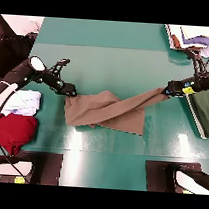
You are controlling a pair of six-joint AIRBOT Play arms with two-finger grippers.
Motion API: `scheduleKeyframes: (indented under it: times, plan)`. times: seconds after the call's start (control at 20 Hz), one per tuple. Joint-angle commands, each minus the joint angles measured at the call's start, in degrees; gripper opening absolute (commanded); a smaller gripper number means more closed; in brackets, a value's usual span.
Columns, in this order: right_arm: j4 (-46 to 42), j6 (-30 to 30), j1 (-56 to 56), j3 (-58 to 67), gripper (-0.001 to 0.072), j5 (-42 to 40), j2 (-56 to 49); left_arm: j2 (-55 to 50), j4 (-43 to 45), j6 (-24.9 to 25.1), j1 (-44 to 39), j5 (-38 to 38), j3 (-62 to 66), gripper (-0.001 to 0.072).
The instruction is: Fold the shirts.
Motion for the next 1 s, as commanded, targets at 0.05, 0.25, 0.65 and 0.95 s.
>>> scheduleKeyframes:
  times: [0.05,0.25,0.65,0.95]
  plan:
    - [0.02,0.0,0.07,-0.02,0.0016,0.02,-0.04,-1.75,-0.98,0.0,0.02,-0.02,0.5,0.0084]
    - [-0.04,0.0,0.04,0.7,0.0015,0.31,-0.04,-0.39,-0.39,-0.26,0.04,0.0,1.99,0.0031]
    - [-0.02,0.0,0.04,24.11,0.0015,2.19,-0.04,22.4,13.44,-3.04,0.04,4.52,23.65,0.0032]
    - [-0.09,0.04,0.04,42.21,0.0015,2.19,0.26,35.63,15.47,-2.97,0.02,4.52,33.83,0.0031]
